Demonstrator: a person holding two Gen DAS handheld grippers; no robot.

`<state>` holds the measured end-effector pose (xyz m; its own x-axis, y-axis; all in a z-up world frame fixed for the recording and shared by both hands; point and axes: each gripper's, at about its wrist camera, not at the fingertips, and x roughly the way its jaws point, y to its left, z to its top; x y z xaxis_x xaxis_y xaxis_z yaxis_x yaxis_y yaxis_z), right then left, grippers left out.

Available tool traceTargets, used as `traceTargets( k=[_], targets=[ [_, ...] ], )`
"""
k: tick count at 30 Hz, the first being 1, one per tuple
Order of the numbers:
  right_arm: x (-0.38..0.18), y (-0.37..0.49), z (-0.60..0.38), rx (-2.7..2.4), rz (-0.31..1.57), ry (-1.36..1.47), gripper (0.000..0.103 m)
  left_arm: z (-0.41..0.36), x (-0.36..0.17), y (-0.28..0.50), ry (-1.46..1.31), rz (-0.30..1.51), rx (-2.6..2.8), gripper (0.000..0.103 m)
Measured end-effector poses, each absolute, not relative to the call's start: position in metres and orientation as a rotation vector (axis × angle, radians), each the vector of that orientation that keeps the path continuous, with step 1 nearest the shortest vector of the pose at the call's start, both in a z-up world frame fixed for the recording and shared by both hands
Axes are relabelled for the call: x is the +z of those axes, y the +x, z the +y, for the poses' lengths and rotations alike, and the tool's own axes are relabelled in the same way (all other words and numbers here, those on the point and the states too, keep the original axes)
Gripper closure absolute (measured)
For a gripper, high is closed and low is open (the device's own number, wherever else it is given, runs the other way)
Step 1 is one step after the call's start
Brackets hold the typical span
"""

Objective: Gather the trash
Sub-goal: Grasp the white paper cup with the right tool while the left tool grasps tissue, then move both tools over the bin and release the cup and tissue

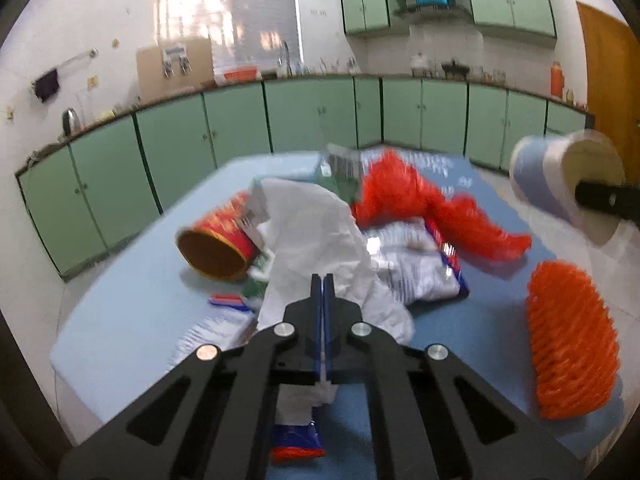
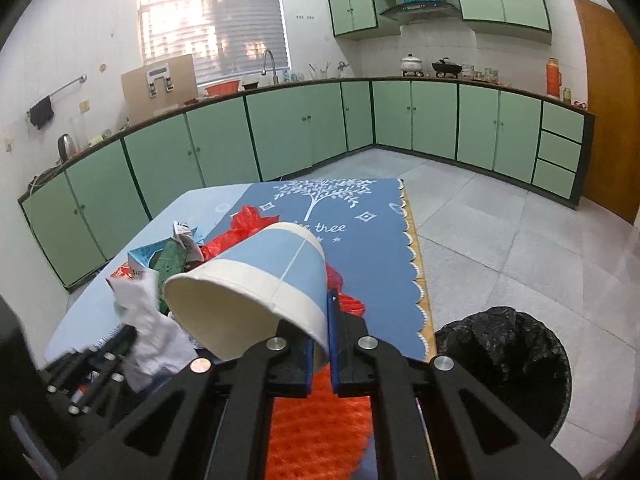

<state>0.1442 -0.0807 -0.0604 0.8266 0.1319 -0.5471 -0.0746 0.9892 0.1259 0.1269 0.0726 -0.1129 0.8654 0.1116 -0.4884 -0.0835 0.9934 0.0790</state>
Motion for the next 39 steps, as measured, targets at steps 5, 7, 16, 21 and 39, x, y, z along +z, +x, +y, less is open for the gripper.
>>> traceTargets(
  k=[5, 7, 16, 21, 39],
  targets=[
    [-0.053, 0.131, -0.098, 0.083, 0.543, 0.102, 0.097, 0.057, -0.082, 0.102, 0.058, 0.384, 0.059, 0.103],
    [-0.049, 0.126, -0.106, 0.067, 0.526, 0.108, 0.097, 0.047, -0.072, 0.094, 0.064, 0.34, 0.033, 0.103],
    [-0.041, 0.114, -0.155, -0.028, 0.492, 0.136, 0.097, -0.009, -0.045, 0.088, 0.037, 0.257, -0.123, 0.103],
    [-0.047, 0.108, -0.196, -0.127, 0.498, 0.153, 0.097, -0.037, -0.05, 0.107, -0.05, 0.325, -0.225, 0.103],
    [-0.138, 0.117, -0.345, -0.351, 0.651, 0.215, 0.097, -0.224, -0.14, 0.184, 0.025, 0.58, -0.481, 0.103]
  ],
)
